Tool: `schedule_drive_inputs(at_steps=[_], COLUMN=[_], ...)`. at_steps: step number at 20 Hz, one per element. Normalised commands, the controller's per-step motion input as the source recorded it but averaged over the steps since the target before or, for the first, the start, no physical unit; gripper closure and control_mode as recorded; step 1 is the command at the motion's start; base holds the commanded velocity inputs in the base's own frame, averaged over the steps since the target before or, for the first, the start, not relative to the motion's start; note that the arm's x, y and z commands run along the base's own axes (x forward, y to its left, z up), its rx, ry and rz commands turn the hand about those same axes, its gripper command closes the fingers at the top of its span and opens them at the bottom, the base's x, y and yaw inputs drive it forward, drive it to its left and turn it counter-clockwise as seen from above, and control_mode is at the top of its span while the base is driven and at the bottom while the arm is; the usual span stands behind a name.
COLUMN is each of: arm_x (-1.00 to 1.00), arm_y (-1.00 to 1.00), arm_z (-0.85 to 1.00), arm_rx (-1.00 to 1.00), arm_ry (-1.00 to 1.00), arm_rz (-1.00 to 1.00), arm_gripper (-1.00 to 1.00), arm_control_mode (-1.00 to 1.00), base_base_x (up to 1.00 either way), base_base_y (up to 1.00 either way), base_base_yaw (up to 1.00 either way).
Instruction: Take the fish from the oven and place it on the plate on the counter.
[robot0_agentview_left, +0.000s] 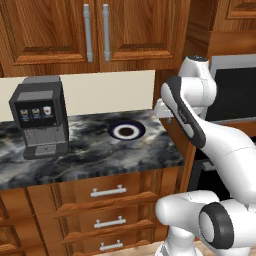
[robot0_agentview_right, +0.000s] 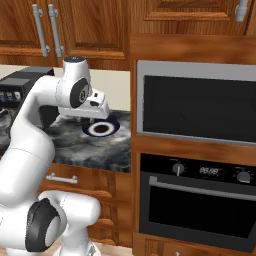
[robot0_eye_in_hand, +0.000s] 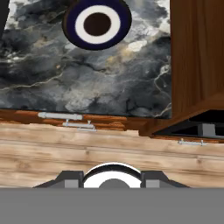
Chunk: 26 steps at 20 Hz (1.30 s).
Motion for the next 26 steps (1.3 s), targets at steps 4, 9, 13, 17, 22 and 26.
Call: schedule_drive_inputs(at_steps=[4, 9, 13, 17, 22, 26], arm_x=[0.01, -0.04, -0.32, -0.4, -0.18, -0.11], arm_y=[-0.19, -0.76, -0.86, -0.81, -0.7, -0.78], arm_z=[-0.07, -0.12, -0.08, -0.25, -0.37, -0.24], arm_rx=[0.0, 0.04, 0.14, 0.16, 0.14, 0.13], arm_ry=[0.03, 0.18, 0.02, 0.0, 0.0, 0.03], arm_rz=[0.0, 0.0, -0.06, -0.2, -0.28, -0.26], arm_gripper=[-1.0, -1.0, -1.0, -1.0, -1.0, -1.0], arm_control_mode=[-1.0, -1.0, -1.0, -1.0, -1.0, -1.0], base_base_x=[0.0, 0.0, 0.0, 0.0, 0.0, 0.0], base_base_y=[0.0, 0.0, 0.0, 0.0, 0.0, 0.0], base_base_yaw=[0.0, 0.0, 0.0, 0.0, 0.0, 0.0])
